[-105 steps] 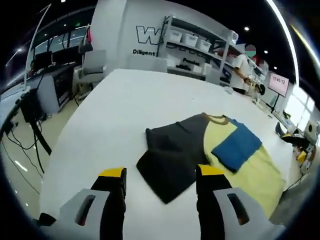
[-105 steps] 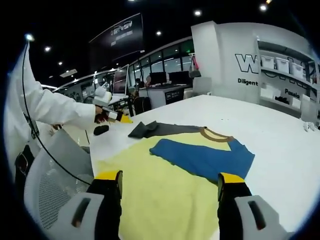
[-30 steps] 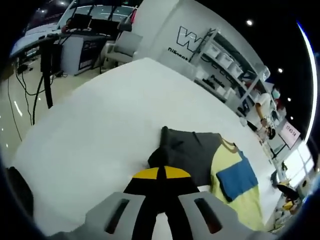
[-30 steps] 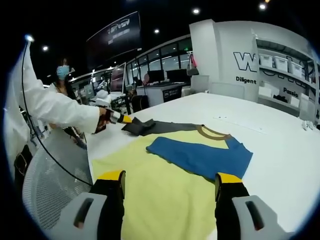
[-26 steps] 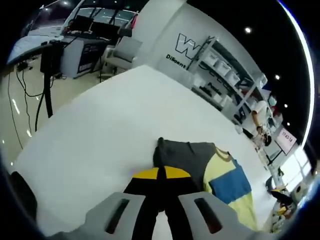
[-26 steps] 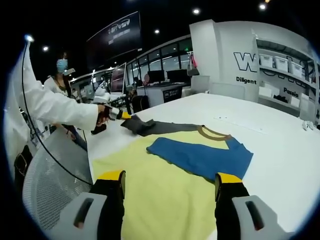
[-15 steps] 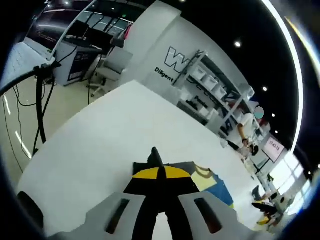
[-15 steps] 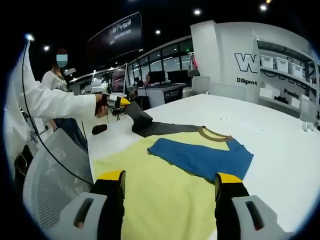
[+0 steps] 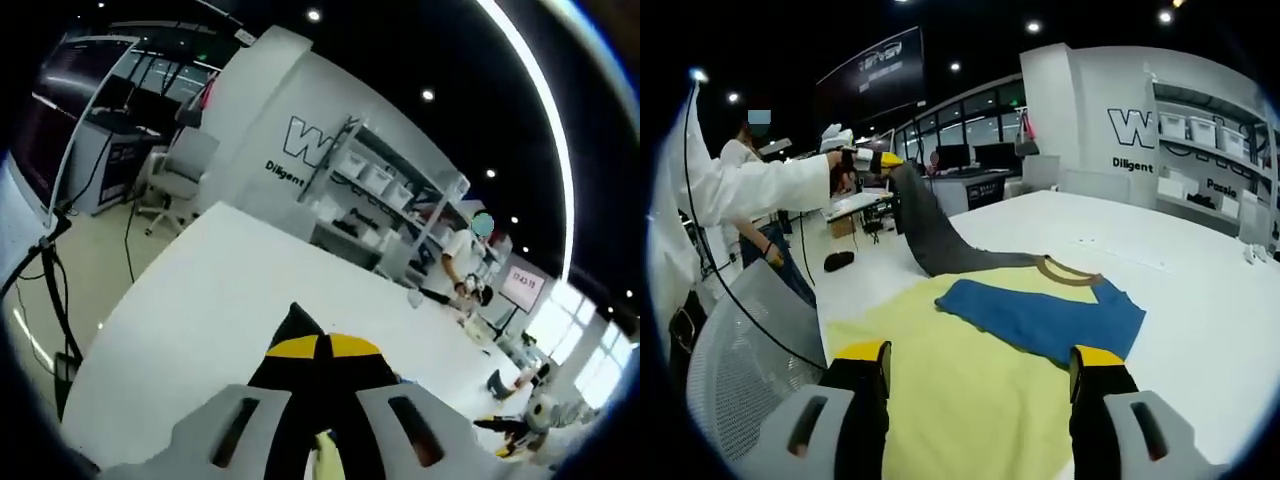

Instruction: Fold the garment on the visible template until the final outline fits inside the template.

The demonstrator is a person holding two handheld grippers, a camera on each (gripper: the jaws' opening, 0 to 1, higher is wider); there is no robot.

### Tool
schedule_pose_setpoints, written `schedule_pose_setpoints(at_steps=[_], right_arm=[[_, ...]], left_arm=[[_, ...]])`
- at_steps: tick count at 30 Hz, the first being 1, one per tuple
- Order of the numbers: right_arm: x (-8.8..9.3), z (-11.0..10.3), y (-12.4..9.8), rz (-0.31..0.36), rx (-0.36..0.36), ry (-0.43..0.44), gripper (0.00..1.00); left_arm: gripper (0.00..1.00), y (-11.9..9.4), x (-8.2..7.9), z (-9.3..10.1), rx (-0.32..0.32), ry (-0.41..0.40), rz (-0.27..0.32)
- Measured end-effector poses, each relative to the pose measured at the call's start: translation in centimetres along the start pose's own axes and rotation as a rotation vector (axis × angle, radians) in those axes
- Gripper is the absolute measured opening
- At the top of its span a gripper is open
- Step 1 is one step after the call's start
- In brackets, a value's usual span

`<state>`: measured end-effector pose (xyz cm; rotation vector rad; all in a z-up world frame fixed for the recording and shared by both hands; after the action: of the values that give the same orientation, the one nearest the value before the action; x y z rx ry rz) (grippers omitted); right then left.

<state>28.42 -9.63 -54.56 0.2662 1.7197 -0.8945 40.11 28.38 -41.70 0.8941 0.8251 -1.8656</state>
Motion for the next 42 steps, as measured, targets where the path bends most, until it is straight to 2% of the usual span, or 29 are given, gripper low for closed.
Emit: schedule_pose_setpoints(at_steps=[9, 13, 16, 24, 30, 32, 39, 42], right_arm=[[-0.1, -0.1, -0.2, 0.006, 0.002, 0.002, 0.74], [-0.1, -0.1, -0.2, 0.010, 0.004, 0.004, 0.74], [-0.1, 0.0, -0.2, 0.011, 0.005, 0.004, 0.74], [0.0, 0.0, -0.3, 0.010, 0.007, 0.004, 0.74], [0.1, -0.1, -0.4, 0.009, 0.008, 0.009, 0.74], [0.1, -0.1, -0.4, 0.010, 0.010, 0.008, 0.74], [0.2, -0.2, -0.6, 0.013, 0.014, 0.015, 0.74], [0.2, -0.2, -0.6, 0.013, 0.016, 0.016, 0.74]], left_arm=[[0.00, 1.1, -3.6, 2.0, 0.081, 0.037, 0.039], [0.00, 1.4, -4.2, 2.4, 0.098, 0.055, 0.043], [0.00, 1.5, -4.2, 2.9, 0.105, 0.068, 0.038], [0.00, 2.6, -2.6, 4.9, 0.124, 0.127, -0.011], [0.00, 4.1, -1.2, 7.5, 0.163, 0.146, -0.051], [0.00, 4.9, -0.3, 8.5, 0.170, 0.177, -0.081], [0.00, 6.4, 2.2, 11.7, 0.216, 0.202, -0.132], [0.00, 7.3, 3.7, 13.0, 0.238, 0.223, -0.174]])
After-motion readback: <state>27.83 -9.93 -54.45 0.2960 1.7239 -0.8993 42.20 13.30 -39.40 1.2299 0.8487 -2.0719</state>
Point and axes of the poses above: the point that each gripper's makers call its tool centre point, and the gripper's own axes: y roughly forward along the fingers, z roughly to its right, x roughly out of its underside, the point moved 3 cm from there along -y, roughly backward along the fingers, and after that the axes turned 2 degrees about x, right-handed, at the moved point
